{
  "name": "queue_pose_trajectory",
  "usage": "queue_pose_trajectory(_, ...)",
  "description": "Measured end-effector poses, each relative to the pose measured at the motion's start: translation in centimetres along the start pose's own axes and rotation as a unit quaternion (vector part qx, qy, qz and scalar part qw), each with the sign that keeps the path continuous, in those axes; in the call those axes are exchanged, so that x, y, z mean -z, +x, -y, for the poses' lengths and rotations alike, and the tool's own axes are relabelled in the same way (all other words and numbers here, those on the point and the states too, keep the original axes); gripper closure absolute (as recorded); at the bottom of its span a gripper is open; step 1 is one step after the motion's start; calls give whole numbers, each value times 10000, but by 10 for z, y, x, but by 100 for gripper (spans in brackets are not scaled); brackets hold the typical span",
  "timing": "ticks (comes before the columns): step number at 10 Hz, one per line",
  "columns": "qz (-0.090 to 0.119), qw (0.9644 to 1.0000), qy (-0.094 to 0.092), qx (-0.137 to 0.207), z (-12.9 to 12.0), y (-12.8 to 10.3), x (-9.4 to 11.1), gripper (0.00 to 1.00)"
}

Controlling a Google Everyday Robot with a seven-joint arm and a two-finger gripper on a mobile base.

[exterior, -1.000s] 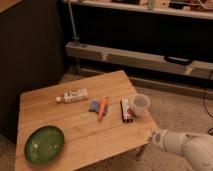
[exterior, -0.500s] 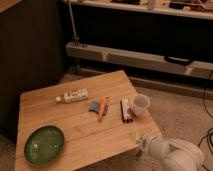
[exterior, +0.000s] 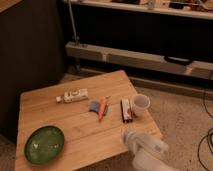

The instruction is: Push the eraser across the table

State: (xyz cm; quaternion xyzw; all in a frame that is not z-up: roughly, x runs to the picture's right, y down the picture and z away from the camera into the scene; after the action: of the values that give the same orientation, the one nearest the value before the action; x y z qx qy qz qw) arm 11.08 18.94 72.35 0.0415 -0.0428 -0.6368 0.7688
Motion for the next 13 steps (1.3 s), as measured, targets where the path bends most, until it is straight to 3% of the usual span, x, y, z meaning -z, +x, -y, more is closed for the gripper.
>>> queue_pose_trajectory(2,115,9993,-232,-282,-9,11,-6,100)
queue_pose_trajectory(6,334,9951,-810,-452,-36,17,-31,100)
queue_pose_trajectory(8,762,9896,-726,-981,-60,26,-49,100)
queue_pose_trajectory(9,904,9845,-615,-1375,-76,34,-57,100)
queue_pose_trajectory(11,981,9772,-387,-1843,-100,44,-61,100)
queue_pose_trajectory(13,1117,9723,-190,-2043,-110,40,-69,100)
